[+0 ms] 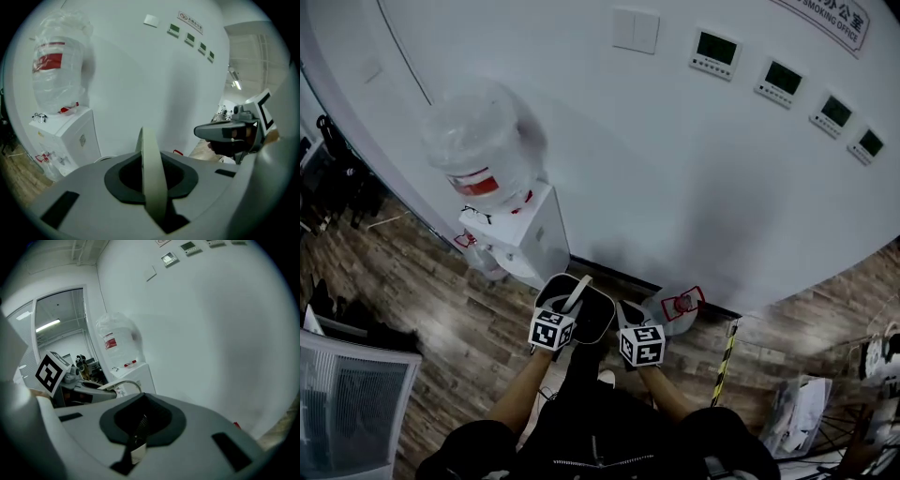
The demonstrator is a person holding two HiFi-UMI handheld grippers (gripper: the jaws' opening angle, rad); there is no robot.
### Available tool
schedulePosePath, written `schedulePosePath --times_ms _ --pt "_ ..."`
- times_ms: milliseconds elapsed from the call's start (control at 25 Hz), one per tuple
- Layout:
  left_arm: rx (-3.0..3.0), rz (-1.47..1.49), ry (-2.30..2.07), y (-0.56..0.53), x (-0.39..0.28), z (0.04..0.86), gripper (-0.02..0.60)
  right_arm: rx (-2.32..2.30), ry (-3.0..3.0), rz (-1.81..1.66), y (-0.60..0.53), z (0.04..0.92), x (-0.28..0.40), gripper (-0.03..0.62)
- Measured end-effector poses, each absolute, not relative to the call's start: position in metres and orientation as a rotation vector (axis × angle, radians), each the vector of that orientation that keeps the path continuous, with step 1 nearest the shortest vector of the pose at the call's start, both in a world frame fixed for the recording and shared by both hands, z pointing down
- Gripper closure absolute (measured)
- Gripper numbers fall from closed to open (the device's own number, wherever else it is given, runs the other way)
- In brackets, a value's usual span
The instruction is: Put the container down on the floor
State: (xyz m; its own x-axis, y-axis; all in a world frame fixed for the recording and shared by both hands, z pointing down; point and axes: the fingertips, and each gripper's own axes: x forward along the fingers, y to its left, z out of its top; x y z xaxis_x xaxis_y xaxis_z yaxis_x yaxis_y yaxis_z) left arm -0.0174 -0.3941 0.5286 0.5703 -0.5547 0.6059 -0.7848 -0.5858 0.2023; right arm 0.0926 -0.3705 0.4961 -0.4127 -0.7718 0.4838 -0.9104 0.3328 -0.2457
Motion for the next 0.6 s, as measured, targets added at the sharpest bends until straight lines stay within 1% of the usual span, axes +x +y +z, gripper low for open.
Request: schedulePosePath --times_ms 600 --pt "2.34 0.676 -1.023 -0.504 0.004 0.582 0.514 1.582 -2.255 0.74 -0.469 0.529 0.116 0.583"
